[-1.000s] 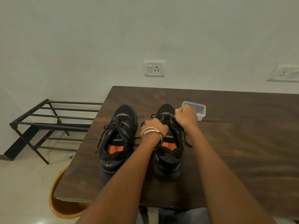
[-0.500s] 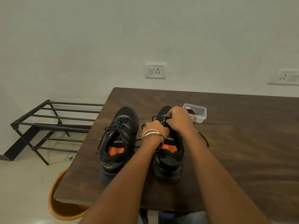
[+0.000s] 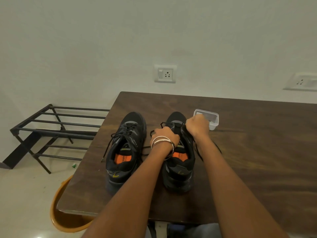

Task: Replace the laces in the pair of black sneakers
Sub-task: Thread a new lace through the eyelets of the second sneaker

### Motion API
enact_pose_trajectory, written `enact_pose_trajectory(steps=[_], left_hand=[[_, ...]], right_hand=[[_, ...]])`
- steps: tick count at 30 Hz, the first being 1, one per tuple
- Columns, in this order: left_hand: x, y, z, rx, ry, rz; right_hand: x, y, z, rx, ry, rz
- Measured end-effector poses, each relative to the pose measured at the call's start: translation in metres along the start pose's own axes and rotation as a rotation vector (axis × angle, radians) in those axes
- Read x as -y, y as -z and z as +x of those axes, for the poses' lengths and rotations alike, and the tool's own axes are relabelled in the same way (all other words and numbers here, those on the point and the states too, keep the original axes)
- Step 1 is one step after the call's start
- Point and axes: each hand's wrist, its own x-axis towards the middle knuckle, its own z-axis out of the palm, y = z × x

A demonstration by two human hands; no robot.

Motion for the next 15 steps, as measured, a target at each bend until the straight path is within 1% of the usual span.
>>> enact_pose_trajectory(steps=[1,2,3,4,7,8,9,10,11,13,15], left_hand=[[0.000,0.000,0.000,-0.001,0.003,0.000],[0.001,0.000,0.001,-0.003,0.005,-0.003],[0.001,0.000,0.001,-0.005,0.005,-0.005],[0.001,0.001,0.002,-0.005,0.003,-0.003],[0.001,-0.001,0.003,-0.003,0.008,0.011],[0.001,-0.002,0.003,-0.006,0.012,0.011],[0.000,-0.003,0.003,-0.009,0.012,0.012],[0.001,-0.003,0.003,-0.009,0.012,0.010],[0.001,-0.004,0.003,-0.011,0.015,0.006],[0.002,-0.005,0.005,-0.008,0.022,-0.007],[0.002,-0.006,0.007,-0.002,0.023,-0.018]], right_hand=[[0.000,0.006,0.000,-0.011,-0.066,0.163],[-0.002,0.013,-0.001,-0.018,-0.120,0.265],[-0.005,0.021,0.000,-0.032,-0.148,0.297],[-0.007,0.028,-0.001,-0.052,-0.152,0.179],[-0.014,0.047,-0.013,-0.124,-0.162,-0.344],[-0.014,0.052,-0.017,-0.136,-0.153,-0.436],[-0.012,0.056,-0.018,-0.142,-0.121,-0.475],[-0.009,0.055,-0.017,-0.133,-0.052,-0.466],[-0.006,0.052,-0.014,-0.092,0.045,-0.421],[0.002,0.038,-0.012,0.051,0.257,-0.315],[0.009,0.020,-0.015,0.192,0.376,-0.330]])
